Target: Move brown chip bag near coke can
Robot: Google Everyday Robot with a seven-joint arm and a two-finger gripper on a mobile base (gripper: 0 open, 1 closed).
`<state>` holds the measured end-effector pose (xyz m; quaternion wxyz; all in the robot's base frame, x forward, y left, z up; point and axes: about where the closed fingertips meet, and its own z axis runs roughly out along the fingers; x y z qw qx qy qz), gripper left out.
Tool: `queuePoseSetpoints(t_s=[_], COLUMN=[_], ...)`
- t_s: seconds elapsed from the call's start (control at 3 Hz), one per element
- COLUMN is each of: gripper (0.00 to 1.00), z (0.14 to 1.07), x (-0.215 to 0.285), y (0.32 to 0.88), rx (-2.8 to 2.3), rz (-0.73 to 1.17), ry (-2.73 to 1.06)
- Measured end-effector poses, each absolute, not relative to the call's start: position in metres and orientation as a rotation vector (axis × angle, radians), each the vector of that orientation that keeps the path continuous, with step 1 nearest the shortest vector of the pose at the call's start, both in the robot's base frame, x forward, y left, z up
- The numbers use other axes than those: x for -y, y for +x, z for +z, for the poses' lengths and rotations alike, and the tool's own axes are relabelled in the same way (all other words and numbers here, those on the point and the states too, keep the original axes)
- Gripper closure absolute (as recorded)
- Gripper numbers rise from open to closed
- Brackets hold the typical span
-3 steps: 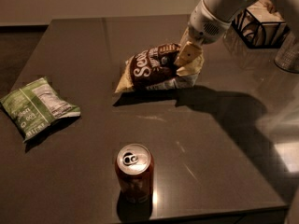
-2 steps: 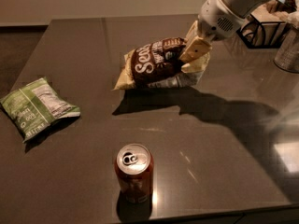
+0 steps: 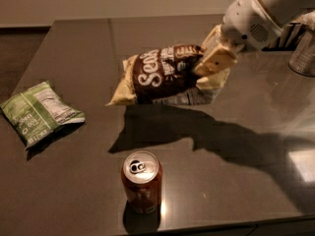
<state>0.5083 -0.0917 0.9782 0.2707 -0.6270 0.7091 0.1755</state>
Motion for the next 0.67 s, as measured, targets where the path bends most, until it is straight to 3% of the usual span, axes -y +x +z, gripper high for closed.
queuePoseSetpoints(t_s=[0.67], gripper=[1.00], z=[0.945], x=[0.079], y=[0.444], rx=[-1.978], rz=[0.405], ry=[-1.689])
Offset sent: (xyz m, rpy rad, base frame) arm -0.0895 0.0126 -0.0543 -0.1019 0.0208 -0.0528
